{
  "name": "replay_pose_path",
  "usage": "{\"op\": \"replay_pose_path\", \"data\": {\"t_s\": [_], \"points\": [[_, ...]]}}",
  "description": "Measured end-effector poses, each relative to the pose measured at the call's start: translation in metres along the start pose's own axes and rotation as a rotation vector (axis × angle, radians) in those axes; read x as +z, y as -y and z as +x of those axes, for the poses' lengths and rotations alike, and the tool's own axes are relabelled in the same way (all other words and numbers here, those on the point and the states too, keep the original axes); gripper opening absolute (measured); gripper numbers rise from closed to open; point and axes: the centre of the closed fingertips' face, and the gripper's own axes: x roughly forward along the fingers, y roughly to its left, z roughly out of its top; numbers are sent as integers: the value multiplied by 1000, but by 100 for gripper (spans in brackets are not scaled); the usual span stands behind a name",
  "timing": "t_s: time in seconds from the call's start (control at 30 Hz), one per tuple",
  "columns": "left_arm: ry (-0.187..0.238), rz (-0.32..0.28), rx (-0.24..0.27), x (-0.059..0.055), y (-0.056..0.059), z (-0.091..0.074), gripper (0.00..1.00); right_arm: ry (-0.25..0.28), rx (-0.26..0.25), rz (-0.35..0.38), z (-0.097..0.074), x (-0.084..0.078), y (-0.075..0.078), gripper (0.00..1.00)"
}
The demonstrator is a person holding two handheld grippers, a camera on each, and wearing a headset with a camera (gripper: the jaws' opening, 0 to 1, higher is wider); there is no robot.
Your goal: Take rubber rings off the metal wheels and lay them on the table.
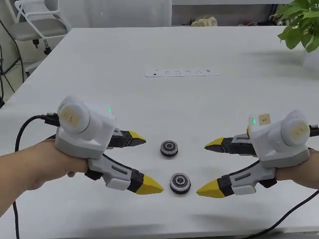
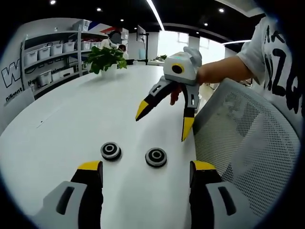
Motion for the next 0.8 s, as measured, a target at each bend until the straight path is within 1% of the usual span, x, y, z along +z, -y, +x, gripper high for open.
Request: {"op": "replay_pose_path", "data": {"t_s": [0.37,0.53,0.63,0.8], "points": [[-8,-10,-36,-1,1,12,63,-14,30,17,6,-7,-2,58],[-12,-11,-50,-1,4,19,60,-12,40,24,9,-9,-3,53],[-17,-8,-62,-2,7,23,58,-20,48,19,11,-12,-5,51],[-21,-10,-73,-3,7,28,51,-20,57,15,13,-12,-6,48]]}}
